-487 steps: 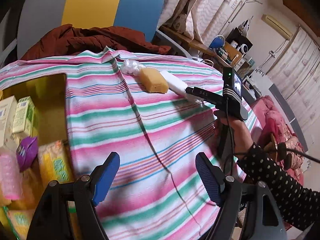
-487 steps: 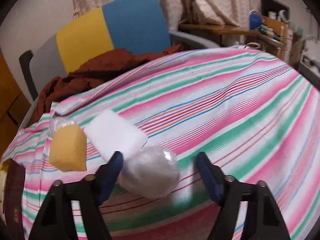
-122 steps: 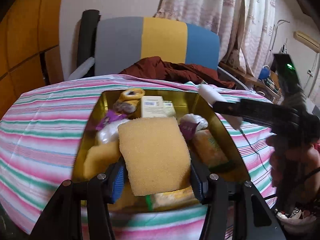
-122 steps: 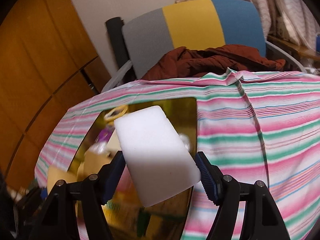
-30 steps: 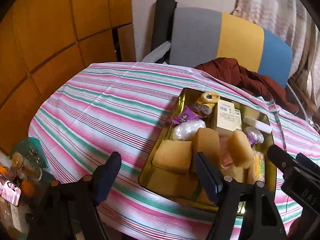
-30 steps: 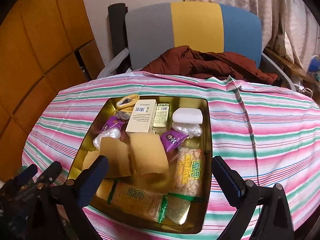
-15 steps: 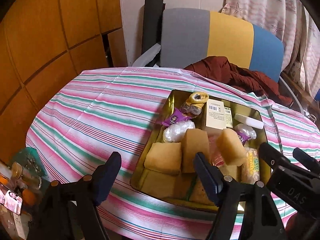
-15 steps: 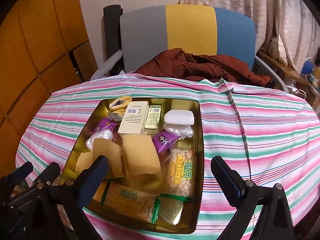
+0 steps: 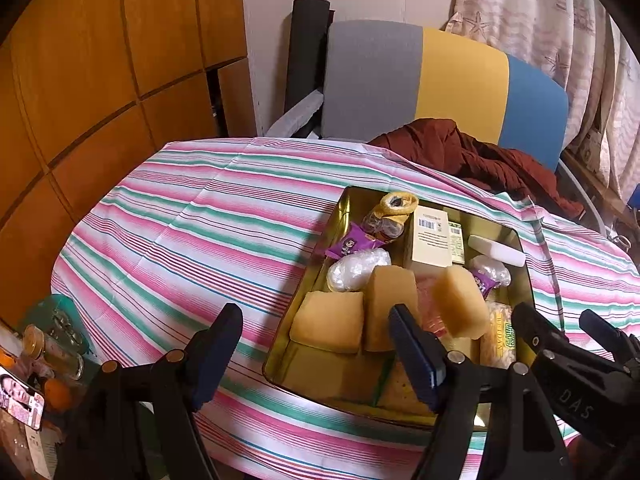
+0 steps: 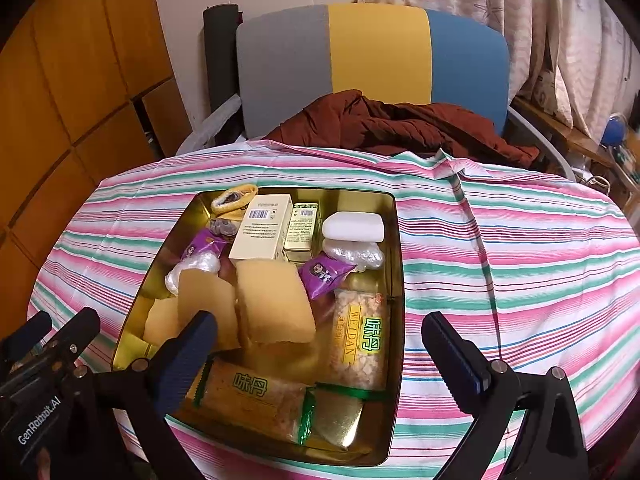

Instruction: Organize objects

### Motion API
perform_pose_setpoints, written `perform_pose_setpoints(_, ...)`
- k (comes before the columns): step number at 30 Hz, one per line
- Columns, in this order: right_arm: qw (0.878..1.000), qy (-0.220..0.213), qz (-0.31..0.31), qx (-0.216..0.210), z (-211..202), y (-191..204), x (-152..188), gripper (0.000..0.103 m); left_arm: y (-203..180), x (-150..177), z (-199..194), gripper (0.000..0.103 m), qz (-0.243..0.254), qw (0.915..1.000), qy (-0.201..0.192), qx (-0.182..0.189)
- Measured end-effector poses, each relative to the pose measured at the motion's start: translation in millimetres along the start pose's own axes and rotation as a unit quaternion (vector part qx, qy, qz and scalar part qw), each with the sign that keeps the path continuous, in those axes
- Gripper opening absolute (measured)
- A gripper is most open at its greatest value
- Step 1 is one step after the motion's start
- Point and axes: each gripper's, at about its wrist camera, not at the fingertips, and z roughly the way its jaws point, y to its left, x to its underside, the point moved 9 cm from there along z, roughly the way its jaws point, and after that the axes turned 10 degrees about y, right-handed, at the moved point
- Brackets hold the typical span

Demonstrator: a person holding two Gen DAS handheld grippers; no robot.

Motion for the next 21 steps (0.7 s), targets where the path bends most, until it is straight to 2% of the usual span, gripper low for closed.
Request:
perform_pose_setpoints(12, 1.000, -0.003, 0.003, 0.004, -1.1, -5.4, -0.6, 0.103, -6.6, 1.2, 1.8, 0.068, 0.010, 0.9999, 0.005, -0.003)
perform_pose_setpoints(21, 1.000, 0.002, 0.009, 0.001, 1.9, -8.1, 0.4, 0.103, -9.1, 4.7, 9.2, 0.054, 0.005, 0.9997, 0.022, 0.008)
